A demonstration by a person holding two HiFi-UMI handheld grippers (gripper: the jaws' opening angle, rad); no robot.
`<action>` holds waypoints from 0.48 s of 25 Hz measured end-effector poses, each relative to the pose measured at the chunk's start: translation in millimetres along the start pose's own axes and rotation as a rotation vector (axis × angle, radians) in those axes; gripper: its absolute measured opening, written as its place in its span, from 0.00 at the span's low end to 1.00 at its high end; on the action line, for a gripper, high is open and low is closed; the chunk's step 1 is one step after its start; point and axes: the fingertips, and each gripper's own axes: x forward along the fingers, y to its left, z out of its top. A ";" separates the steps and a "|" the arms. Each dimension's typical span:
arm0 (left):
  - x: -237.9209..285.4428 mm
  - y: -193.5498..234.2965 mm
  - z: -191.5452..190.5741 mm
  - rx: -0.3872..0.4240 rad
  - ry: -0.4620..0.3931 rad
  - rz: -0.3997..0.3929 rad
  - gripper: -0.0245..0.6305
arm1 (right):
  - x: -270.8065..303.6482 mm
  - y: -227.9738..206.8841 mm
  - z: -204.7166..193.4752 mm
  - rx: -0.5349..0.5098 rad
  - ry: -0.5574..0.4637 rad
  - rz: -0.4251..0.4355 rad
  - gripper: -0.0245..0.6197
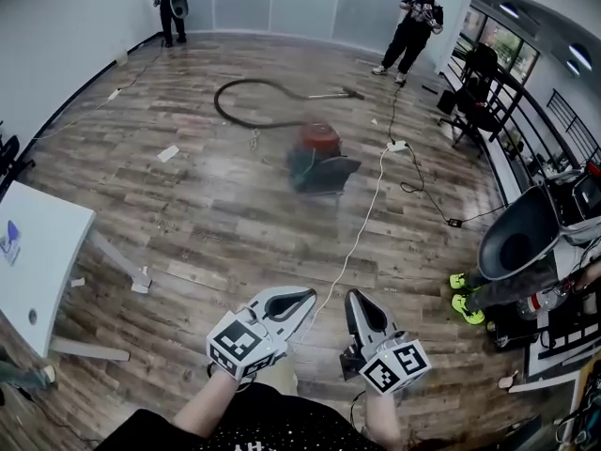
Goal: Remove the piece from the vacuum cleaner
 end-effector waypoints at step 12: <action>95.9 94.3 2.6 -0.039 0.012 -0.009 0.05 | 82.7 -97.9 17.4 0.018 0.029 -0.028 0.05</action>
